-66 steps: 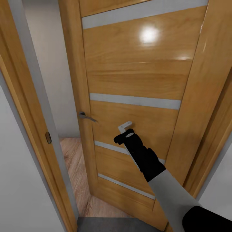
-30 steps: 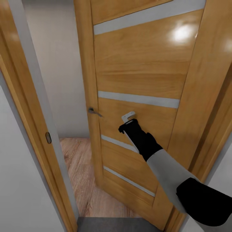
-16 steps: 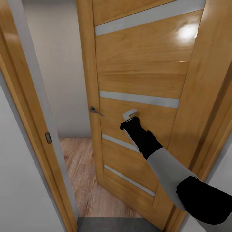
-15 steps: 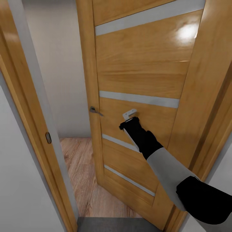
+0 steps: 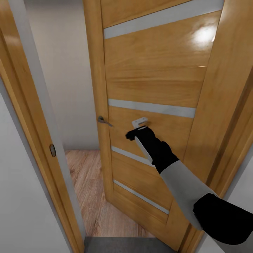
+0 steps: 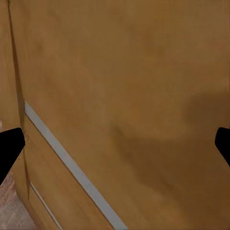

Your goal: Move the two storage containers from the living room to the garage. In the garage, place one container on the floor and stack the other container on top of it (either order is fine).

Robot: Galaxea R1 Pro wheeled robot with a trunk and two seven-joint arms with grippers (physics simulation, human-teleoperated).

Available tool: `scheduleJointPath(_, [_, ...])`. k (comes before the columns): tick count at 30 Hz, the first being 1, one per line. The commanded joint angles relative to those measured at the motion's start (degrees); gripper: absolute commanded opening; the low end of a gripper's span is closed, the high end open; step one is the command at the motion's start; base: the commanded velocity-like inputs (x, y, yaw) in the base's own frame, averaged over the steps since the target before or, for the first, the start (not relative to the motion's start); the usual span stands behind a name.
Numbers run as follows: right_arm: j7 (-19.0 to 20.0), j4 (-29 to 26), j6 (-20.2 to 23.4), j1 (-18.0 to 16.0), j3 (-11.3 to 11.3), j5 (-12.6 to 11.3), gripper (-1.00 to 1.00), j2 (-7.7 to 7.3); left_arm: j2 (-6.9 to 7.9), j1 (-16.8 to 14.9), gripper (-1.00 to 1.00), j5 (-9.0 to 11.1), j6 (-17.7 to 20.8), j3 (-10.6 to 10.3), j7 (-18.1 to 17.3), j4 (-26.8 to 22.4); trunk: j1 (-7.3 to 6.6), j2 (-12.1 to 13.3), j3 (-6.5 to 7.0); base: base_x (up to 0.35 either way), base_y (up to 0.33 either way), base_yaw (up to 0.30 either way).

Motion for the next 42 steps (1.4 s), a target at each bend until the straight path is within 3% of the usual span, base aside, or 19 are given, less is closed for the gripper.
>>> scheduleJointPath(1, [-0.53, -0.05, 0.11, -0.05, 0.11, -1.51, 1.00, 0.00, -0.01, 0.03, 1.00, 0.44, -0.07, -0.01, 0.08, -0.10, 0.00, -0.03, -0.05, 0.000, 0.000, 0.000])
scheduleJointPath(7, [-0.38, -0.12, 0.31, -0.05, 0.18, -3.52, 1.00, 0.00, 0.06, 0.03, 1.00, 0.43, -0.05, -0.07, 0.06, -0.10, 0.00, -0.03, -0.05, 0.000, 0.000, 0.000])
scheduleJointPath(22, [-0.56, 0.24, 0.05, -0.05, 0.64, -4.54, 1.00, 0.00, 0.17, 0.03, 1.00, 0.23, 0.02, -0.35, 0.08, 0.06, 0.00, -0.03, -0.05, 0.000, 0.000, 0.000])
scheduleJointPath(24, [-1.99, 0.32, -0.08, -0.05, 2.45, -3.93, 1.00, 0.00, 0.13, 0.03, 1.00, 0.17, 0.02, -0.32, 0.07, 0.07, 0.00, -0.03, -0.05, 0.000, 0.000, 0.000])
scheduleJointPath(26, [-6.88, 0.39, 0.10, -0.05, 6.47, -3.08, 1.00, 0.00, 0.10, 0.03, 1.00, 0.29, 0.02, -0.23, 0.10, 0.03, 0.00, -0.03, -0.05, 0.000, 0.000, 0.000])
scheduleJointPath(29, [-11.97, 0.42, 0.43, -0.08, 8.59, -2.97, 1.00, 0.00, 0.08, 0.03, 1.00, 0.36, 0.02, -0.14, 0.08, 0.00, 0.00, -0.03, -0.05, 0.000, 0.000, 0.000])
scheduleJointPath(33, [-14.41, 1.14, 0.70, -0.14, 9.48, -2.97, 1.00, 0.00, 0.07, 0.03, 1.00, 0.37, 0.02, -0.10, 0.13, -0.10, 0.00, -0.03, -0.05, 0.000, 0.000, 0.000])
scheduleJointPath(42, [-15.42, 11.97, -0.06, -4.17, 9.76, -2.45, 1.00, 0.00, -0.02, 0.03, 1.00, 0.43, 0.02, -0.03, 0.06, -0.15, 0.00, -0.03, -0.05, 0.000, 0.000, 0.000])
